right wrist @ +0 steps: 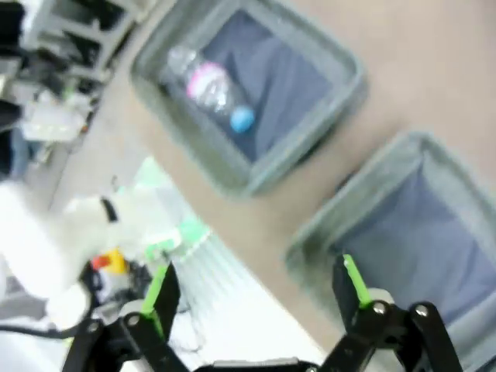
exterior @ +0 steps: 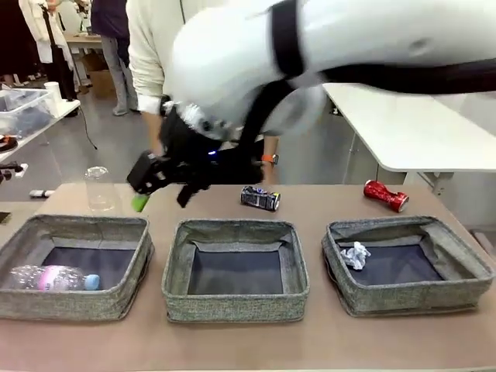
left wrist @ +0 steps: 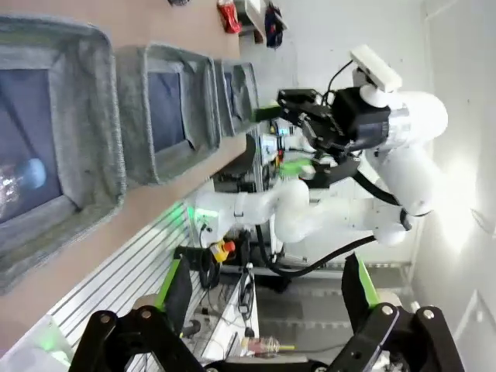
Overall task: Sort the waste into the appropriate baskets.
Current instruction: Place the picked waste into the Fabric basket indicated by the person.
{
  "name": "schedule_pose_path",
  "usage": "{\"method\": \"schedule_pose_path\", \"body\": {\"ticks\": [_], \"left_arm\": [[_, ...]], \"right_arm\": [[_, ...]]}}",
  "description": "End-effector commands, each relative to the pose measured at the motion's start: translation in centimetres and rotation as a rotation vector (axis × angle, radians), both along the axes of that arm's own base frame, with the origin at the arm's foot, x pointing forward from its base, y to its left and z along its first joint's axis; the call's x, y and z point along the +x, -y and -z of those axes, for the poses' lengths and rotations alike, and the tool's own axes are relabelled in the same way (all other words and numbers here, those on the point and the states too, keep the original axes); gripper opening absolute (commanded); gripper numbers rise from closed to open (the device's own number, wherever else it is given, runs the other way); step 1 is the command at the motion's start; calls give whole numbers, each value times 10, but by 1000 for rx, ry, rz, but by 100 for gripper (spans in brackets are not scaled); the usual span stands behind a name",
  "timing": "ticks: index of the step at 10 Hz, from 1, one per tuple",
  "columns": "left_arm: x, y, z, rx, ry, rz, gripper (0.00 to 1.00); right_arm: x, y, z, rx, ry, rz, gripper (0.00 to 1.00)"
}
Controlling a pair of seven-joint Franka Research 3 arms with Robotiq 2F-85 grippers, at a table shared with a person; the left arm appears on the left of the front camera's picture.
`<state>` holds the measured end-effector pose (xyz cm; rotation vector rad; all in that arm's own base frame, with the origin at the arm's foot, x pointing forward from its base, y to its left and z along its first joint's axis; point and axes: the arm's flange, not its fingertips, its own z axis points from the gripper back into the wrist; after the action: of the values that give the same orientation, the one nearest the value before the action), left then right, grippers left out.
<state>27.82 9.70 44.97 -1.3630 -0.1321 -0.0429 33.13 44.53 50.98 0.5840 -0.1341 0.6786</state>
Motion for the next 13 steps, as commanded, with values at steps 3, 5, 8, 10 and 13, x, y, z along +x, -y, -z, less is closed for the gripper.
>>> {"method": "schedule_pose_path", "body": {"ticks": [3, 5, 8, 10, 13], "left_arm": [[8, 65, 28, 43, -34, 142, 100], [17, 36, 13, -8, 14, 119, 100], [29, 40, 31, 45, -43, 103, 100], [35, 44, 47, 11, -97, 149, 100], [41, 51, 54, -9, -142, 202, 100]], "right_arm": [[-20, 47, -9, 76, -68, 80, 100], [-20, 47, -9, 76, -68, 80, 100], [-19, 126, -19, 297, -210, 326, 100], [-32, 200, -42, 495, -328, 510, 100], [-62, 343, -15, 571, -454, 453, 100]]}}
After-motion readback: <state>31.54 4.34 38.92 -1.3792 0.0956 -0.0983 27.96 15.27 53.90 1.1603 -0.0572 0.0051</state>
